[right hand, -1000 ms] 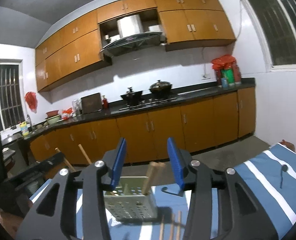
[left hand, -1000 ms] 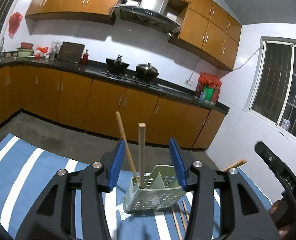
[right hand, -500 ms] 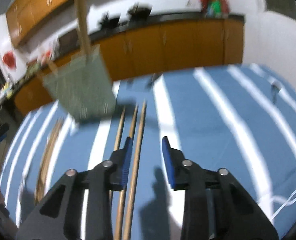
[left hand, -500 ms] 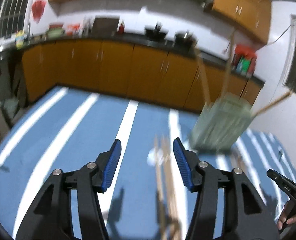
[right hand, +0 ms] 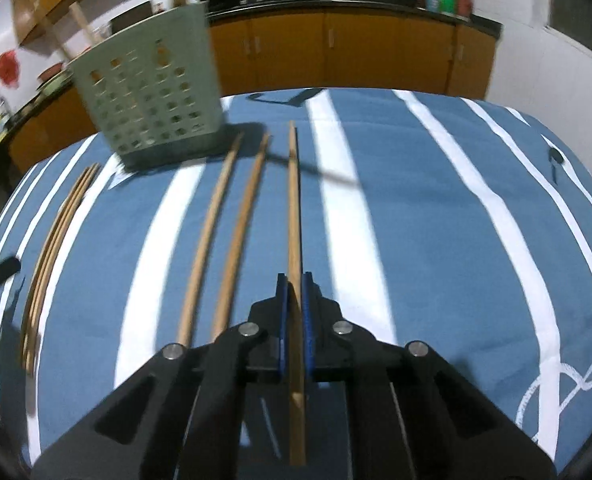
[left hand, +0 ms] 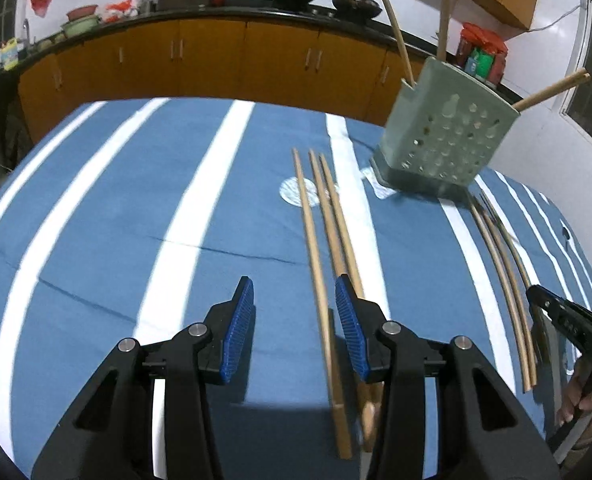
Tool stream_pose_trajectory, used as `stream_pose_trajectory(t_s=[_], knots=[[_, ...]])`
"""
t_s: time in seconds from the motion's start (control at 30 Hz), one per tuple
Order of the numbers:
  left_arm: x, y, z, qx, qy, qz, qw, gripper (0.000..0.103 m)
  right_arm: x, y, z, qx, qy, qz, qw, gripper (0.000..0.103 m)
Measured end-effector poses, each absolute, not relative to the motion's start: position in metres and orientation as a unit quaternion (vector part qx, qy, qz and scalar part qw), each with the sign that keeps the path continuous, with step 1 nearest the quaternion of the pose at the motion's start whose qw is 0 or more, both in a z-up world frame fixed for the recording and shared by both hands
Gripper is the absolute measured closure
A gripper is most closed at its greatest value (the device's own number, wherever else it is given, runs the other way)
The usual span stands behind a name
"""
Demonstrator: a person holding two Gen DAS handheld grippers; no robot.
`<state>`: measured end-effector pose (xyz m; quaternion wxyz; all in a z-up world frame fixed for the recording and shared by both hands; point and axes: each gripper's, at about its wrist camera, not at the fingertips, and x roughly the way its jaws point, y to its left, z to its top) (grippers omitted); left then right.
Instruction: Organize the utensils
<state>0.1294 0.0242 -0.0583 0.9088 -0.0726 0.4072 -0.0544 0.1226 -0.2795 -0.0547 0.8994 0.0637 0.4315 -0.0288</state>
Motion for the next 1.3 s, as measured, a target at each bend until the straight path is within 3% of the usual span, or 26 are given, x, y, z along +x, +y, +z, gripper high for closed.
stream_pose_trajectory(t_s=[0.27,0.43,0.6,1.3], knots=[[0.134,0.009,-0.069,-0.054,0.433,-0.062,0.898,0.076,0.125,-0.290,-0.057,0.064,0.428,-0.035,0.901,0.095],[0.134,0.001,-0.073,-0.020,0.437,-0.051,0.898,0.080,0.123,-0.287,-0.057,0.050,0.428,-0.034,0.902,0.094],[0.137,0.005,-0.072,-0.012,0.435,-0.037,0.899,0.096,0.122,-0.282,-0.057,0.040,0.426,-0.024,0.903,0.093],[0.151,0.032,-0.073,-0.031,0.427,-0.014,0.904,0.095,0.143,-0.290,-0.058,0.033,0.425,-0.053,0.903,0.093]])
